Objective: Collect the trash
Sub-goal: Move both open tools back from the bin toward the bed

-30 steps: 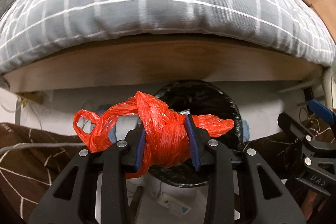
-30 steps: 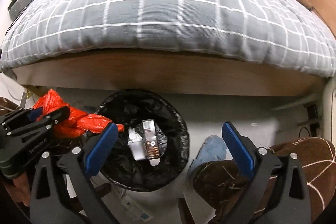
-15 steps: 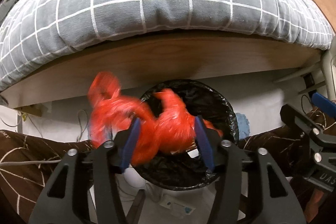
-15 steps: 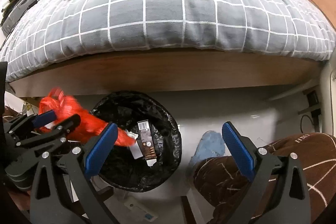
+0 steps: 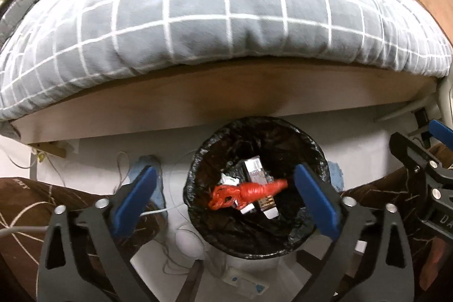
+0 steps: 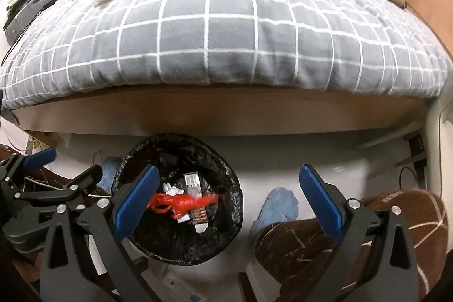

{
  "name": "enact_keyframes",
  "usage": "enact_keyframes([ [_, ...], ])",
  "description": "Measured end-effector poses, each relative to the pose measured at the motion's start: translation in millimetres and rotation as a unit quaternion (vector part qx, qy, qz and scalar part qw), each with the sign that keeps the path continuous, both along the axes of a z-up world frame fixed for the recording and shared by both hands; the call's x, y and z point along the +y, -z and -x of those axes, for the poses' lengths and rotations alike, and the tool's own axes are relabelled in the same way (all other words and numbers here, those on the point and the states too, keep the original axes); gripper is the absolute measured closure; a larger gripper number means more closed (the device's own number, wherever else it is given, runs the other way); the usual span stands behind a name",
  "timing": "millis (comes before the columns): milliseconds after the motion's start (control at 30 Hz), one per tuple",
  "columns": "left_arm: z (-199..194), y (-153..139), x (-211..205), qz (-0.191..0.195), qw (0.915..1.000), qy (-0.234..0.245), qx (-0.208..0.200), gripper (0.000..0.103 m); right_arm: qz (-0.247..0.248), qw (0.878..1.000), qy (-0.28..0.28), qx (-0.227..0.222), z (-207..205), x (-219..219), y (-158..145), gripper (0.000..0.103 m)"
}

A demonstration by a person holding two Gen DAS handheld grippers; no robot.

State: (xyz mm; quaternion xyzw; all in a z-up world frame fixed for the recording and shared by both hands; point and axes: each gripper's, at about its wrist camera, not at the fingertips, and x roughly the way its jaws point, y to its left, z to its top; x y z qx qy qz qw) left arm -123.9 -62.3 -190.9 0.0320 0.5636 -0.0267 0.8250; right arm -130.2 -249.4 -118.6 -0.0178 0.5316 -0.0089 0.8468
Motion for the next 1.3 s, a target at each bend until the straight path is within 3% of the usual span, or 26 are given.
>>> enact_keyframes([
  [1300, -35.8, -112.8, 35.7, 0.001, 0.9947, -0.031, -0.098, 0.006, 0.006, 0.994, -0.030, -0.104, -44.4, 10.5, -93.6, 0.008],
])
